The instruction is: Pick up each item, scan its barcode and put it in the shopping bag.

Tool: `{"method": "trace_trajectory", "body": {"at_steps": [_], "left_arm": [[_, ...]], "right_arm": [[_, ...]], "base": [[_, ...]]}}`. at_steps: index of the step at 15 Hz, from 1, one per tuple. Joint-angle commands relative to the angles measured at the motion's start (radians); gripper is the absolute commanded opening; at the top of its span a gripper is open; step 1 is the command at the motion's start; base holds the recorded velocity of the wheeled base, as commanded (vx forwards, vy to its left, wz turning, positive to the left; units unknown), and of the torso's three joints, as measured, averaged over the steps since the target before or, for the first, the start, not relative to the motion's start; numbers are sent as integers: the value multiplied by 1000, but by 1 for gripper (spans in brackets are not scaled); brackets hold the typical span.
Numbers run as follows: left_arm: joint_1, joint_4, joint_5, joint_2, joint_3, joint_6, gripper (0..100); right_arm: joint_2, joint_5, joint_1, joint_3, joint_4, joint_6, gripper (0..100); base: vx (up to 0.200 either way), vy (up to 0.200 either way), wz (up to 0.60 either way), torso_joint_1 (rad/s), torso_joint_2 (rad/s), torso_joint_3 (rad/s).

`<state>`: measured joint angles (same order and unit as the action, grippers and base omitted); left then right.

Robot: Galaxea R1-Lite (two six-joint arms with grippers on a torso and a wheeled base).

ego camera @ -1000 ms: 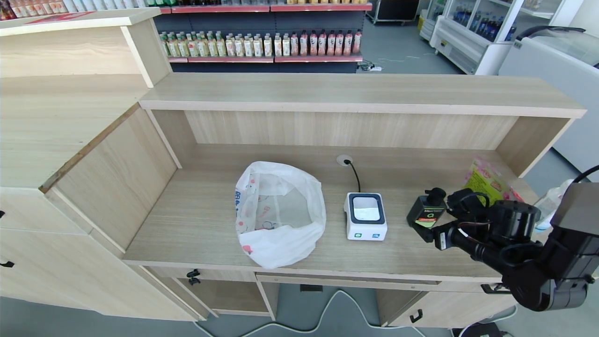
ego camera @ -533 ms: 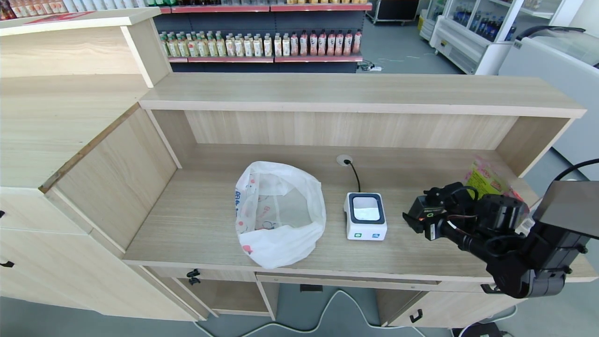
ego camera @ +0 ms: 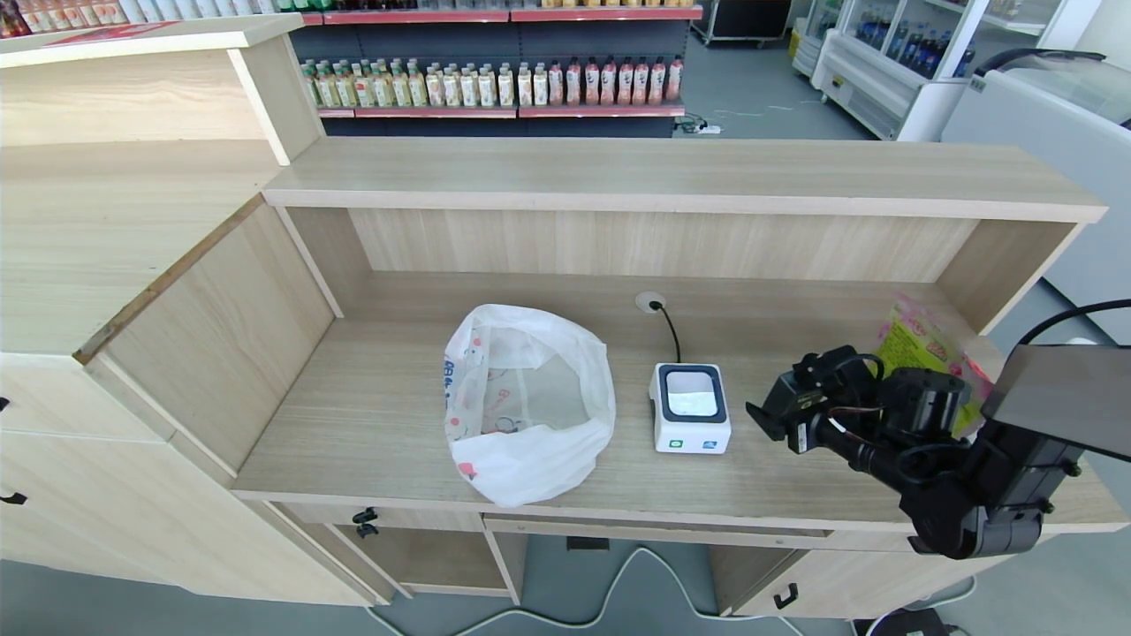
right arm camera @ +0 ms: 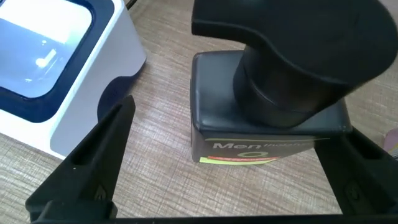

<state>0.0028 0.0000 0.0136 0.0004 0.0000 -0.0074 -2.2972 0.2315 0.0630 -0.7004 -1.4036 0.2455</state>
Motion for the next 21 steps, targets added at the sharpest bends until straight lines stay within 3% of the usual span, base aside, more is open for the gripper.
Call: {"method": "trace_trajectory", "body": {"at_steps": [1,4,5,13,21], "left_arm": [[0,0,0,0,0,0,100],[0,0,0,0,0,0,100],[0,0,0,0,0,0,100],[0,0,0,0,0,0,100],[0,0,0,0,0,0,100]], "right_arm": [[-7,0,-3,-7,-3,1,100],[-21,2,-9,-30,-8,3,100],[-24,2,-9,-33,-8,3,0],[-39,11,-12,-48,-66,20,0],[179,249,-2,-21,-77,-2,0]], "base": [[0,0,0,0,0,0],[0,0,0,0,0,0],[0,0,0,0,0,0],[0,0,0,0,0,0],[0,0,0,0,0,0]]}}
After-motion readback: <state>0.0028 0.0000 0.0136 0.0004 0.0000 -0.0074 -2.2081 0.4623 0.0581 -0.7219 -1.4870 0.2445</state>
